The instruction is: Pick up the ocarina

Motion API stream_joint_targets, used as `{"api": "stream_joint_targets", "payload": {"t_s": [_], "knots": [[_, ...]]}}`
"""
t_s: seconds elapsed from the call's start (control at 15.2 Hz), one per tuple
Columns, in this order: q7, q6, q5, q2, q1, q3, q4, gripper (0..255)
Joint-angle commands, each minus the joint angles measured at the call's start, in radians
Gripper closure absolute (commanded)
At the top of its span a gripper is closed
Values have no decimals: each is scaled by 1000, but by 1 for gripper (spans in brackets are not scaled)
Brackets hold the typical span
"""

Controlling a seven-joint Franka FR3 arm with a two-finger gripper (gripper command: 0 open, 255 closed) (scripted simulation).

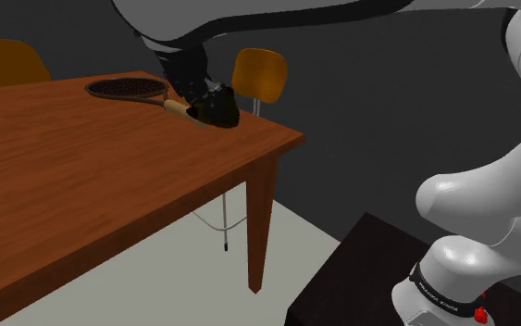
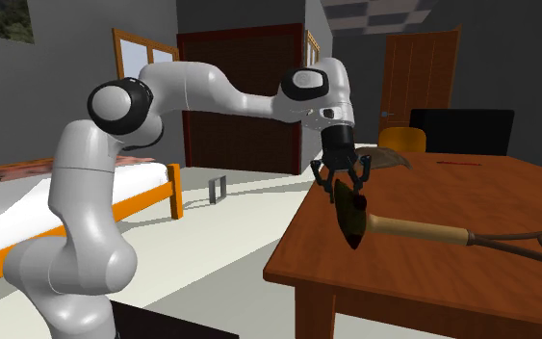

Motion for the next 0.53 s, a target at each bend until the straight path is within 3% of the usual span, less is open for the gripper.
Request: {"api": "stream_joint_targets", "payload": {"t_s": [0.0,0.46], "knots": [[-13,-25,5,-6,-16,4,34,255],[-49,-95,24,-27,-65,20,129,255]]}}
